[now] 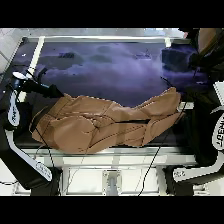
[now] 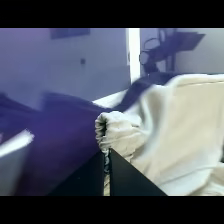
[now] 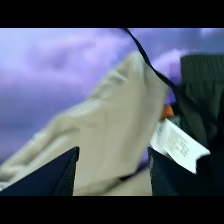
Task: Fold the clothes and pants, and hang the long-sleeved shirts on hangers.
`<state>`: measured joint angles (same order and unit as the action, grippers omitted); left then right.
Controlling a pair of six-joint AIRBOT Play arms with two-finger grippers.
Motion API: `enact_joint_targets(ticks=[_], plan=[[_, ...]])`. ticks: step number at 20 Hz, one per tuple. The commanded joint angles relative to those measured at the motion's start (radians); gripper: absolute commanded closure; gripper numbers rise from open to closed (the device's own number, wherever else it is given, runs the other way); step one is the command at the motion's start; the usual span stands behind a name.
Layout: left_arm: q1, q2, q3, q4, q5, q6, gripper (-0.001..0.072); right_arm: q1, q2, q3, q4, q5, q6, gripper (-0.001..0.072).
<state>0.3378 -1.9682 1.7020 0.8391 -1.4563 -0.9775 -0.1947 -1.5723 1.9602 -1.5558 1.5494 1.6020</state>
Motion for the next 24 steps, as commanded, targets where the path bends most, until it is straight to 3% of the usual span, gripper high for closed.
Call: enact_joint_targets(ticks=[1, 4, 8, 13, 17, 19, 24], plan=[[0.035, 0.069, 0.022, -0.017, 0.002, 0.014, 0.0684, -0.011, -0.002, -0.164, -0.044, -0.057, -0.024, 0.0219], [0.112, 0.181, 0.024, 0.002, 0.008, 0.006, 0.0684, -0.02, -0.002, -0.359, -0.042, -0.197, 0.005, 0.0219], [0.238, 0.289, 0.024, 0.076, 0.009, -0.103, 0.0684, -0.019, -0.005, -0.476, -0.008, -0.353, 0.066, 0.0219], [0.306, 0.319, 0.024, 0.135, 0.008, -0.191, 0.0685, -0.019, -0.07, -0.478, 0.084, -0.378, 0.076, 0.022], [0.297, 0.318, 0.024, 0.149, 0.007, -0.19, 0.0684, -0.016, -0.167, -0.479, 0.14, -0.358, 0.091, 0.0233], [0.298, 0.318, 0.024, 0.15, 0.007, -0.19, 0.0685, -0.018, -0.193, -0.481, 0.132, -0.346, 0.092, 0.03], [0.297, 0.318, 0.024, 0.149, 0.007, -0.19, 0.0684, -0.016, -0.204, -0.519, 0.151, -0.425, 0.092, 0.0299]])
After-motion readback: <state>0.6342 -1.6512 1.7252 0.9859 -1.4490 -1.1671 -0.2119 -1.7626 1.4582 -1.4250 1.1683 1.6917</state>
